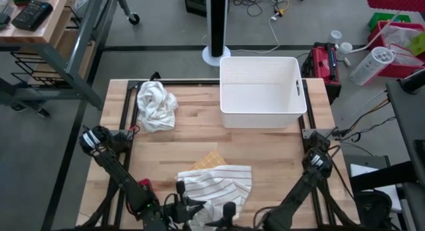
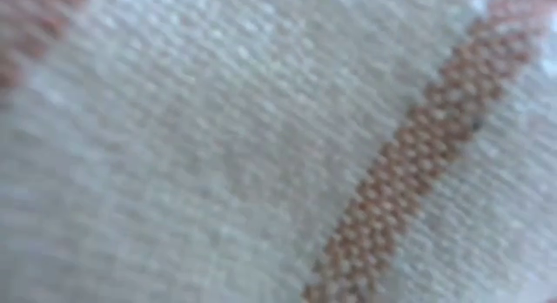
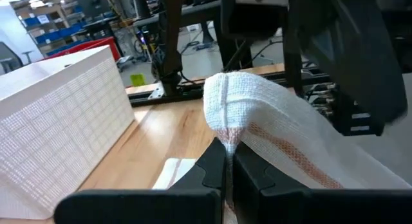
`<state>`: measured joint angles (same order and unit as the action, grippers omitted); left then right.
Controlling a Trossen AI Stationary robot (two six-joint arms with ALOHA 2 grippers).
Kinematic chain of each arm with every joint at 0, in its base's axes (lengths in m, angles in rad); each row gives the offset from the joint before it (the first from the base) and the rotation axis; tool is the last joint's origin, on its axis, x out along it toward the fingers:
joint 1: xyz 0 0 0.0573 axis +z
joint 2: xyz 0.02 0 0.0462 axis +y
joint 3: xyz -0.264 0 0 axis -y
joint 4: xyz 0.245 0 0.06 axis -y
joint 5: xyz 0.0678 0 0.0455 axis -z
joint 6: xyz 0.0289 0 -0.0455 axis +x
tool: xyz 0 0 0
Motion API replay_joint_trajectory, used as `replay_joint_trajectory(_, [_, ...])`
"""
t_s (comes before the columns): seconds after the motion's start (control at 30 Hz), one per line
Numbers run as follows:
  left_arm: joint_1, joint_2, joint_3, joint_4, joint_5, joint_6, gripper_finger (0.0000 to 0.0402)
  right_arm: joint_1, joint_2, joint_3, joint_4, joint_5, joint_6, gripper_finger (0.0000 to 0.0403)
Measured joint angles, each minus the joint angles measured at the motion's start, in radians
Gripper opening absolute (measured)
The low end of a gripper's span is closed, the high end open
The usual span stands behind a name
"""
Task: Fold towel
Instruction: Fold the white kitchen towel
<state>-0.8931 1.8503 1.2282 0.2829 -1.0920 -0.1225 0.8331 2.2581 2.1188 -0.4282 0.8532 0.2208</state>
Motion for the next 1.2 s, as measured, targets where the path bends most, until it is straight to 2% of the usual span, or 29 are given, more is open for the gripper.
replay_joint_trajectory(0.2, [0.002, 0.000, 0.000, 0.000, 0.000, -0.010, 0.0000, -0.032, 0.001, -0.038, -0.004, -0.051, 0.070, 0.0153])
replay_joint_trajectory(0.5, [0.011, 0.000, 0.000, 0.000, -0.001, -0.028, 0.0000, -0.055, 0.002, -0.064, 0.000, -0.054, 0.139, 0.0148])
replay_joint_trajectory(0.8, [0.015, 0.000, 0.000, -0.003, 0.000, -0.036, 0.0000, -0.098, 0.065, -0.068, 0.034, -0.048, 0.181, 0.0142])
replay_joint_trajectory(0.9, [0.014, 0.000, 0.000, -0.003, 0.000, -0.036, 0.0000, -0.102, 0.063, -0.067, 0.037, -0.006, 0.190, 0.0117])
replay_joint_trajectory(1.07, [0.013, -0.001, 0.000, -0.004, 0.000, -0.036, 0.0000, -0.103, 0.063, -0.067, -0.023, 0.011, 0.212, 0.0017])
replay_joint_trajectory(1.2, [0.013, -0.001, 0.000, -0.005, 0.000, -0.036, 0.0000, -0.109, 0.063, -0.067, -0.118, 0.020, 0.297, 0.0010])
